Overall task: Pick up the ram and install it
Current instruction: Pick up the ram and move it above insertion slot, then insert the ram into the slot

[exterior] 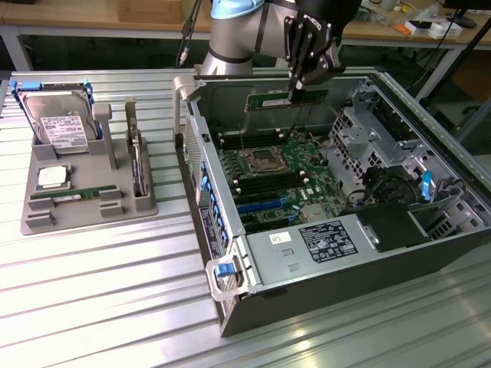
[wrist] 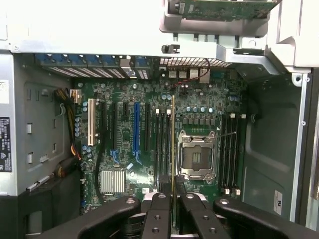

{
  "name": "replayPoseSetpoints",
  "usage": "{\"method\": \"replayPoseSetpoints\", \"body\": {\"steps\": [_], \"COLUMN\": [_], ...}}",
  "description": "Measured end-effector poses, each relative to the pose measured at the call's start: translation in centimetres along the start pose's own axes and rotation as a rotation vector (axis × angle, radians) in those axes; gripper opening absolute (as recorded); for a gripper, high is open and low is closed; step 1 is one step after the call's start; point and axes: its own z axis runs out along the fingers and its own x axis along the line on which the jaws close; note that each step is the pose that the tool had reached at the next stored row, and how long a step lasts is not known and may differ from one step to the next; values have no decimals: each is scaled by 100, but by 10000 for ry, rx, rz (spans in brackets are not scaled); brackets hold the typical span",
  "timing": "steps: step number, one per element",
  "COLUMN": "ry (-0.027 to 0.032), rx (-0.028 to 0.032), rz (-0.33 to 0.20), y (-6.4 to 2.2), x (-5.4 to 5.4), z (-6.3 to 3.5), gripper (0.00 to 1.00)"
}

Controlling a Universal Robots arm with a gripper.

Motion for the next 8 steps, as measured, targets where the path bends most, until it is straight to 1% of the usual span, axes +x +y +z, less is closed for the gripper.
{"method": "replayPoseSetpoints", "body": {"steps": [8], "ry": [1], "rx": [0], "rz": [1], "y": [0], "x": [0], "z": [-8], "gripper": [13]}}
